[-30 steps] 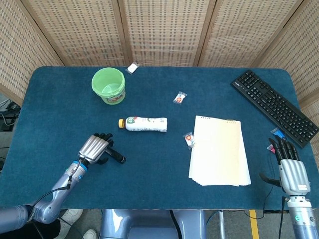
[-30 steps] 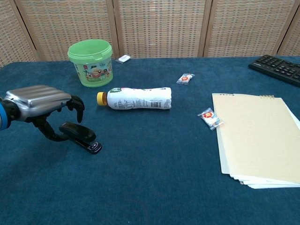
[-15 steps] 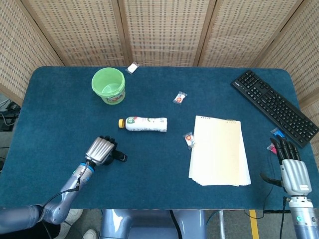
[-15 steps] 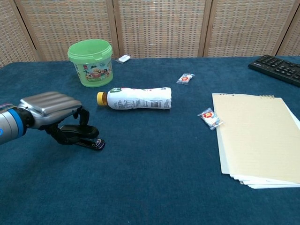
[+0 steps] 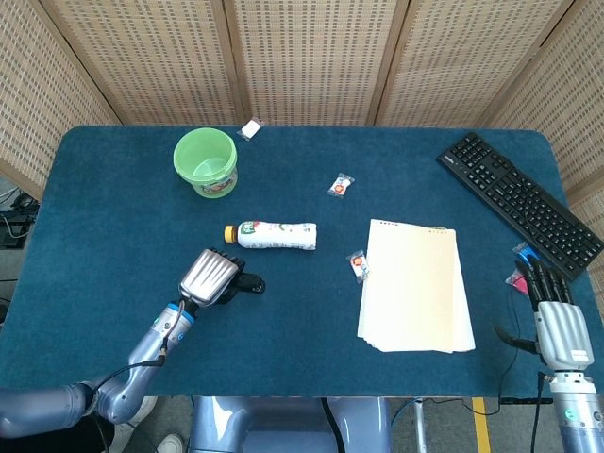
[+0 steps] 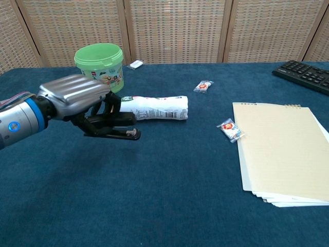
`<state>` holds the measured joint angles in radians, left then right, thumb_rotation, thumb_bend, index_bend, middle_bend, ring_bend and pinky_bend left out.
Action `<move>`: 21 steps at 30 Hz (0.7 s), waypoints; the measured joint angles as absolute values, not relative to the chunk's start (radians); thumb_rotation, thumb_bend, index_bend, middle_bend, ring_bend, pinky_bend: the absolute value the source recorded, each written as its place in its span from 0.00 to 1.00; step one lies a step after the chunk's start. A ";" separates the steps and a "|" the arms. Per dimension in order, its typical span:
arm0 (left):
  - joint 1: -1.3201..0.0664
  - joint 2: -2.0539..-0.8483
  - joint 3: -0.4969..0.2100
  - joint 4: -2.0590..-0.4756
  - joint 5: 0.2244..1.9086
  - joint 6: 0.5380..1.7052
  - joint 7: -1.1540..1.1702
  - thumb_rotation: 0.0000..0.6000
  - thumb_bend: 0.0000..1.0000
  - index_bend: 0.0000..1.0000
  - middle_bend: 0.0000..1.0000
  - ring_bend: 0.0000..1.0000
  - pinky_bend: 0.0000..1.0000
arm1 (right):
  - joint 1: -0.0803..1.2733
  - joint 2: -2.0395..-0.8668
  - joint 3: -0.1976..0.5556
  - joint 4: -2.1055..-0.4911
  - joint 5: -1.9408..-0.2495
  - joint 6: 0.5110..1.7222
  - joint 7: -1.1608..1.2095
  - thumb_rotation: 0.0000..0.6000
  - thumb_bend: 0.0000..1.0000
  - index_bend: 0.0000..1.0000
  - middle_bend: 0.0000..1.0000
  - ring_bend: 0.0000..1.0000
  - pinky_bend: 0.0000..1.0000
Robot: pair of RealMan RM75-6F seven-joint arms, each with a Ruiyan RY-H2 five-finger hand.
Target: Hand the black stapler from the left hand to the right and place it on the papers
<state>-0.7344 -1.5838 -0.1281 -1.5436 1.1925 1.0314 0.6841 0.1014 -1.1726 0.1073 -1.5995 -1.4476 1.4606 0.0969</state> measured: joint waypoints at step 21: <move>-1.046 -1.805 -0.296 -1.463 0.925 0.933 0.928 1.00 0.61 0.76 0.55 0.54 0.53 | 0.112 -1.168 0.137 -1.548 -1.363 1.400 0.159 1.00 0.02 0.10 0.00 0.00 0.00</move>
